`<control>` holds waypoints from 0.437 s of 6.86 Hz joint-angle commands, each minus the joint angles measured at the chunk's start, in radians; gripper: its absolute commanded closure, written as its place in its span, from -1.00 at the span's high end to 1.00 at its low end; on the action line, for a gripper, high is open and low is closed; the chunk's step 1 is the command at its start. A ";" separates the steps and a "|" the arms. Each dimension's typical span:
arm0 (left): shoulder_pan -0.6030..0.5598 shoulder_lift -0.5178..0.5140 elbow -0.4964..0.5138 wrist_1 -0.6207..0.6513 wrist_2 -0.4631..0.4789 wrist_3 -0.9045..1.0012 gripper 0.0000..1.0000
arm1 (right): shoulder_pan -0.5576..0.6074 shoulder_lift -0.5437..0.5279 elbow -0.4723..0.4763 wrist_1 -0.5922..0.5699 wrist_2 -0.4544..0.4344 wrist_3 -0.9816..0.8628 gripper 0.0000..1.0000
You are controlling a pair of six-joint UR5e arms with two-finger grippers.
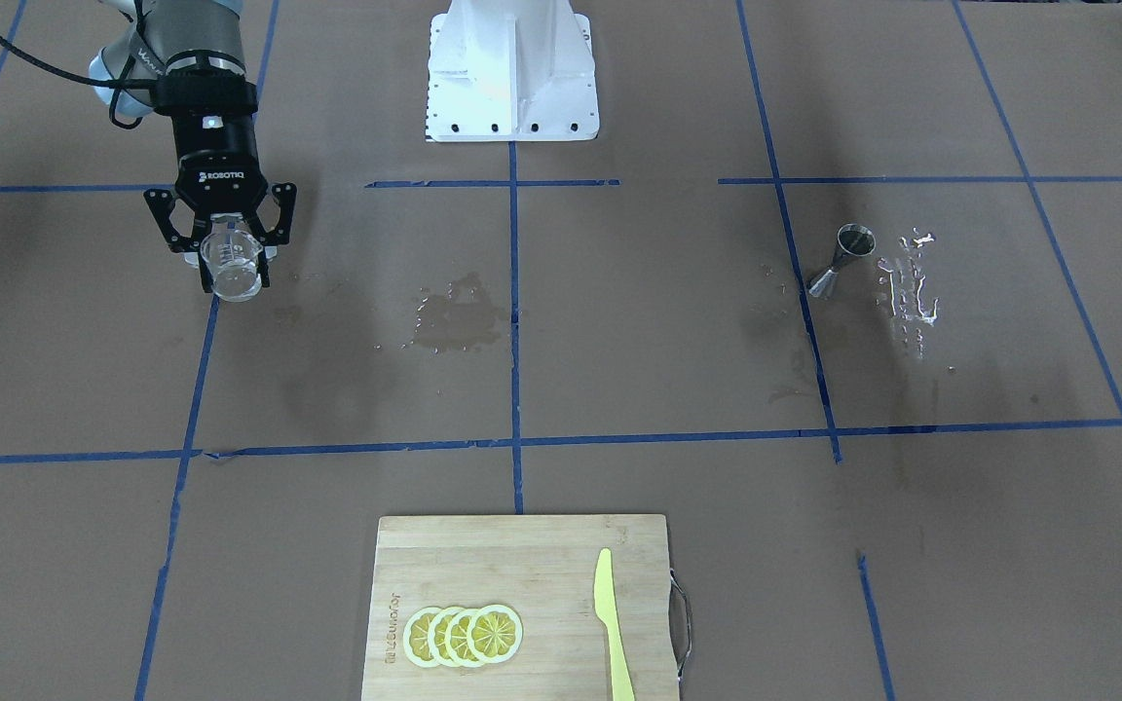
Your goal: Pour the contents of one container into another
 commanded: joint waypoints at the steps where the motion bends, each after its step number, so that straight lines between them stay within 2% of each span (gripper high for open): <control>1: 0.000 -0.002 0.002 -0.016 -0.001 0.001 1.00 | -0.017 -0.104 -0.027 0.071 0.043 0.217 -1.00; 2: 0.000 -0.002 0.005 -0.035 -0.001 0.001 1.00 | -0.040 -0.141 -0.042 0.070 0.020 0.250 -1.00; 3: 0.000 -0.002 0.003 -0.035 -0.001 0.001 1.00 | -0.063 -0.143 -0.101 0.070 -0.012 0.292 -1.00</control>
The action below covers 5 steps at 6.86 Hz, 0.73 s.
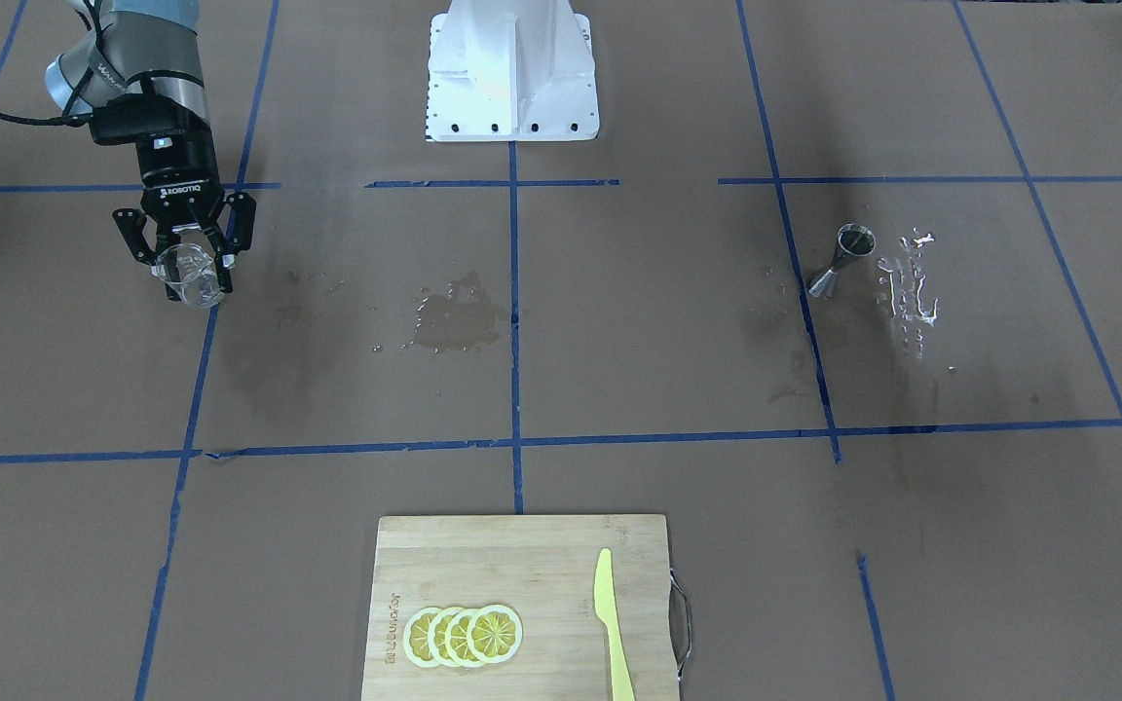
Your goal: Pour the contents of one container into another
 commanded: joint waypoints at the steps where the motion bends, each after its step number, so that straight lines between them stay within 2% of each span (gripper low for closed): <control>1: 0.000 0.000 0.000 -0.007 0.000 0.000 1.00 | -0.055 -0.022 -0.084 0.003 -0.065 0.104 -1.00; 2: 0.000 0.000 0.000 -0.007 0.000 0.000 1.00 | -0.082 -0.020 -0.119 0.005 -0.099 0.139 -1.00; 5: 0.002 -0.002 0.000 -0.007 0.000 0.000 1.00 | -0.116 -0.022 -0.193 0.023 -0.127 0.202 -1.00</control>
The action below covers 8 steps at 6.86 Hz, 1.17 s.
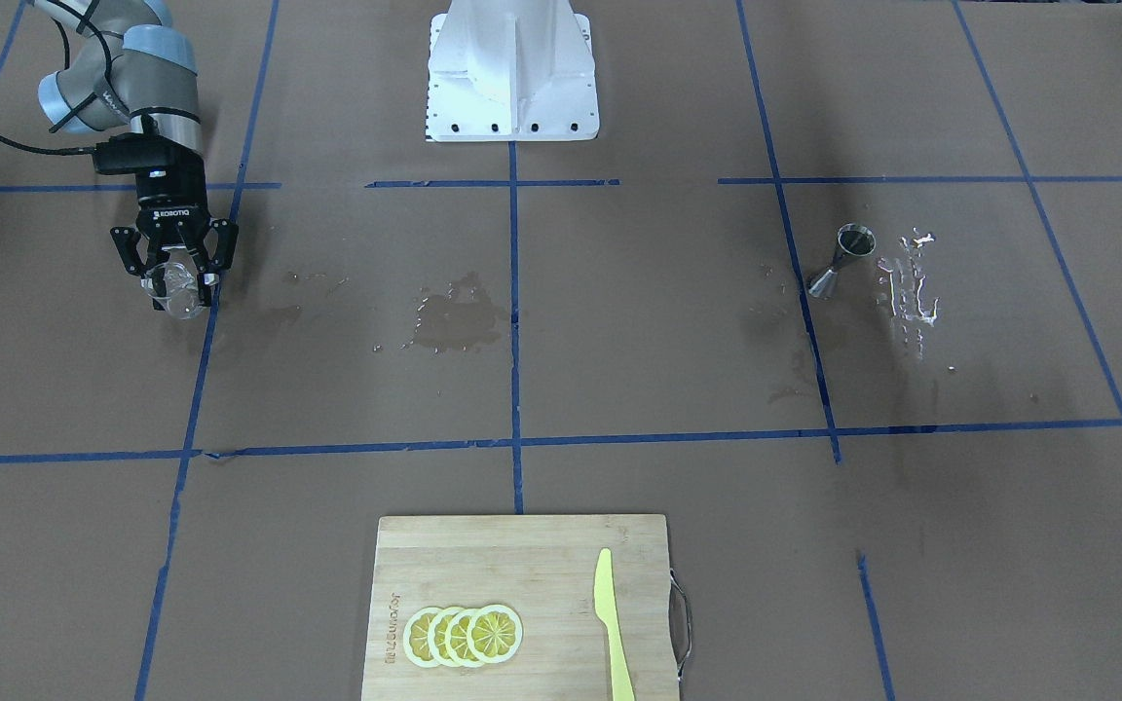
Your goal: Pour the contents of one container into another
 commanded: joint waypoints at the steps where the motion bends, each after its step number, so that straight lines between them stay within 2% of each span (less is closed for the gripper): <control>1: 0.001 0.001 0.001 0.000 0.000 0.000 1.00 | -0.019 0.001 -0.040 0.029 -0.019 0.015 -1.00; 3: 0.001 0.000 0.001 0.000 0.000 -0.002 1.00 | -0.025 0.009 -0.062 0.029 -0.019 0.015 -0.97; 4: 0.001 0.000 0.000 -0.002 0.000 0.000 1.00 | -0.028 0.010 -0.070 0.029 -0.017 0.015 -0.87; 7: 0.000 0.000 -0.001 0.000 0.000 0.000 1.00 | -0.034 0.014 -0.071 0.031 -0.017 0.015 -0.52; 8: 0.000 0.000 -0.001 0.000 0.000 0.002 1.00 | -0.034 0.014 -0.071 0.031 -0.017 0.019 -0.28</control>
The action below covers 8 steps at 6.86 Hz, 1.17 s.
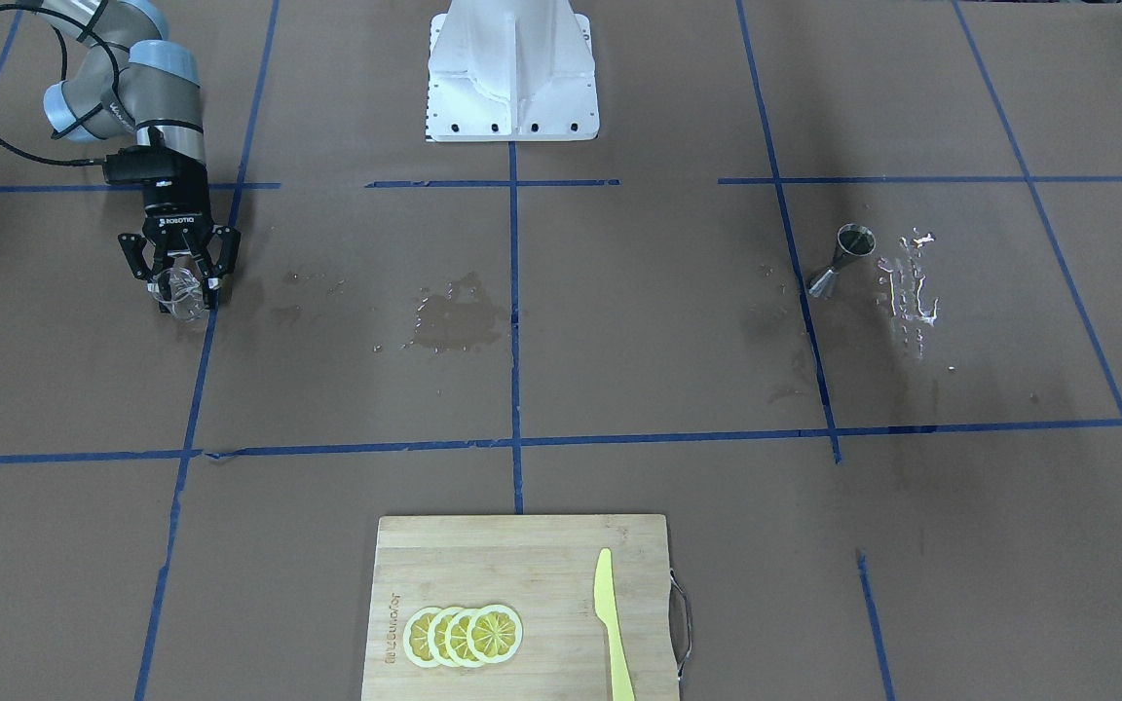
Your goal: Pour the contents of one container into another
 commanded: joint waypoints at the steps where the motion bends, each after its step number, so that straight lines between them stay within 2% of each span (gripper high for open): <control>1: 0.000 0.002 0.000 -0.001 0.000 0.000 1.00 | -0.001 0.008 0.001 0.002 -0.001 0.005 0.99; 6: 0.000 0.000 -0.002 0.000 0.000 0.000 1.00 | -0.001 0.012 0.003 0.028 -0.004 0.005 1.00; 8: 0.001 -0.003 -0.003 0.000 0.000 0.000 1.00 | 0.005 0.002 0.047 0.028 -0.006 -0.030 1.00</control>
